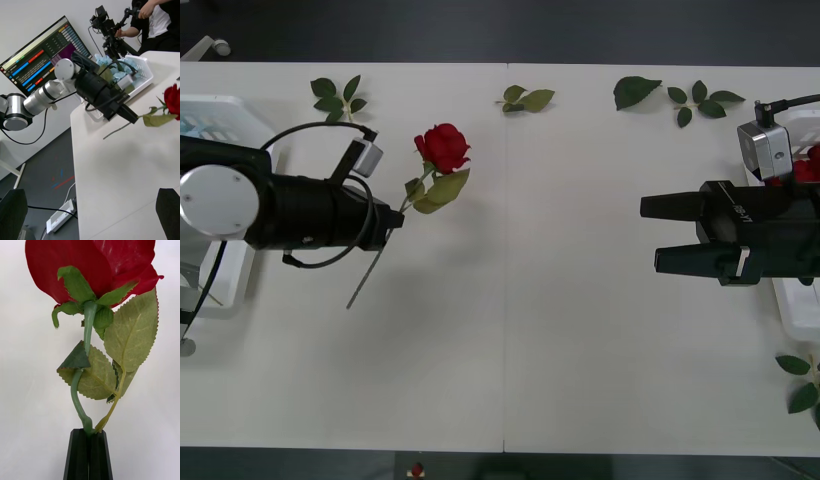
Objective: Put the red flowers into the right box and the blue flowers into the left box
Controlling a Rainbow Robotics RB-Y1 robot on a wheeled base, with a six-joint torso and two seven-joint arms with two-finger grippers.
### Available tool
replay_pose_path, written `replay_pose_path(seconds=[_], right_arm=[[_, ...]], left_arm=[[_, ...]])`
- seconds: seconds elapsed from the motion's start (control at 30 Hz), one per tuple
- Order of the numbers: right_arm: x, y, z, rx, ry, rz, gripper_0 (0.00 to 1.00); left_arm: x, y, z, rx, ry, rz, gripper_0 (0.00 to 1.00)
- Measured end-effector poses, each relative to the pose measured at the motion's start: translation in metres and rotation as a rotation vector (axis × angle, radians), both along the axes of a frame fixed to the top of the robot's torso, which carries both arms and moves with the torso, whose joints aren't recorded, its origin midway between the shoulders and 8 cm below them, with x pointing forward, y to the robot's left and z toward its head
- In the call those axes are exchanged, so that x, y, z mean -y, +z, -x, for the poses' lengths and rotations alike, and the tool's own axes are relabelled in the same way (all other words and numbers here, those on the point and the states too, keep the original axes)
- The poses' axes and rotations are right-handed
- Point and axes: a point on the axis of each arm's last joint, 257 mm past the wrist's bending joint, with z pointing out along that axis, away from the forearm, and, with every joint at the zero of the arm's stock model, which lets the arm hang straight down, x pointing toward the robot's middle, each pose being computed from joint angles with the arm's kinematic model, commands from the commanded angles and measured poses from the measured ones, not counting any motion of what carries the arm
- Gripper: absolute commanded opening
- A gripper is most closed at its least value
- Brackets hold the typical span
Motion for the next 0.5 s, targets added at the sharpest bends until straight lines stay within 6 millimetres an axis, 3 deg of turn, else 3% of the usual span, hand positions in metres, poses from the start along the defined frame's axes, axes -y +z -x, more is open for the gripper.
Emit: replay_pose_path(seconds=[0.27, 0.5], right_arm=[[0.0, 0.0, 0.0, 0.0, 0.0, 0.0, 1.0], [0.002, -0.002, -0.001, -0.006, -0.006, 0.001, 1.0]], left_arm=[[0.013, 0.09, 0.022, -0.016, -0.081, 0.363, 0.0], [0.026, 0.153, 0.048, -0.035, -0.167, 0.649, 0.0]])
